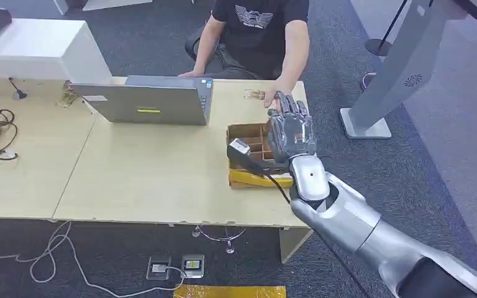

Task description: Pass the card to the sensor for recognition and then transmit it.

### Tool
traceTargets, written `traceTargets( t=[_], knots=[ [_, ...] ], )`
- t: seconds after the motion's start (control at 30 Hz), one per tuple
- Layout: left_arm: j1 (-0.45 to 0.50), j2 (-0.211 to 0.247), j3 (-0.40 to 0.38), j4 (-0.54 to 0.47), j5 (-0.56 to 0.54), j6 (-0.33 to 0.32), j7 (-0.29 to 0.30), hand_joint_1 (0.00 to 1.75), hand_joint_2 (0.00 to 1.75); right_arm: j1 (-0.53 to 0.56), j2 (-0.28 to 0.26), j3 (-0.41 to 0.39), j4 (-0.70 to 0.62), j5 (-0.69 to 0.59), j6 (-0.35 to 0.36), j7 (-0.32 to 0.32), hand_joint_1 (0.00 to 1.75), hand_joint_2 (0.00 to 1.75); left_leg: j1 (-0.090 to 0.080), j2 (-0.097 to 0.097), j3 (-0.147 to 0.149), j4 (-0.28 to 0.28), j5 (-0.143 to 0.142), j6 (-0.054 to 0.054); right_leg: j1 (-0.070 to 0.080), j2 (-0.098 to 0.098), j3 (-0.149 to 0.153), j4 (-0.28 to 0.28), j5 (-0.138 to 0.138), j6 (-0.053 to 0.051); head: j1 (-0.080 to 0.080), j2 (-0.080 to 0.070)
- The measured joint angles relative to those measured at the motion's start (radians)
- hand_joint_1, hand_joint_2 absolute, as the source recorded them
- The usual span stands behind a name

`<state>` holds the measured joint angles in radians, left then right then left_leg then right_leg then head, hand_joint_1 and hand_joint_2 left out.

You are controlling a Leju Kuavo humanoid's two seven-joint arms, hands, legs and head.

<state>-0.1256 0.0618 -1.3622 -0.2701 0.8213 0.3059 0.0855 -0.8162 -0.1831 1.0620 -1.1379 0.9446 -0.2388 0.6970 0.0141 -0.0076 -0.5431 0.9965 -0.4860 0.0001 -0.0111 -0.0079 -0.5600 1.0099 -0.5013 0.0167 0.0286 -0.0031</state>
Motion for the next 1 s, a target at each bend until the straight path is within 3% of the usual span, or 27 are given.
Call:
traceTargets(
  t=[0.3,0.43,0.77,1.0],
  knots=[
    [0.006,0.0,0.0,0.0,0.005,0.006,0.0,0.0,0.0,0.035,0.007,-0.053,-0.018,0.074,0.026,0.002,0.0,1.75,0.0,0.0,0.0,0.0,0.0,0.0,0.0,0.0,0.0,0.0,0.0,0.0,0.001,0.0],
    [0.009,0.0,0.0,0.0,0.012,-0.003,0.006,0.0,0.0,0.06,0.003,-0.117,-0.037,0.1,0.063,0.002,0.0,1.75,0.0,0.0,0.0,0.0,0.0,0.0,0.0,0.0,0.0,0.0,0.0,0.0,0.0,0.0],
    [0.015,0.0,0.0,0.0,0.007,-0.028,0.035,0.0,0.0,0.167,-0.069,-0.384,-0.176,0.148,0.2,0.003,0.0,1.75,0.0,0.0,0.001,0.001,0.0,0.0,0.0,0.0,0.0,-0.001,0.0,0.0,0.0,0.0],
    [0.025,-0.003,0.002,0.001,0.054,-0.008,0.028,0.0,0.0,0.315,-0.178,-0.69,-0.348,0.133,0.308,0.006,0.0,1.75,0.0,0.0,0.0,0.0,-0.001,0.0,0.0,-0.002,0.0,-0.001,0.0,0.0,0.0,0.0]
  ],
)
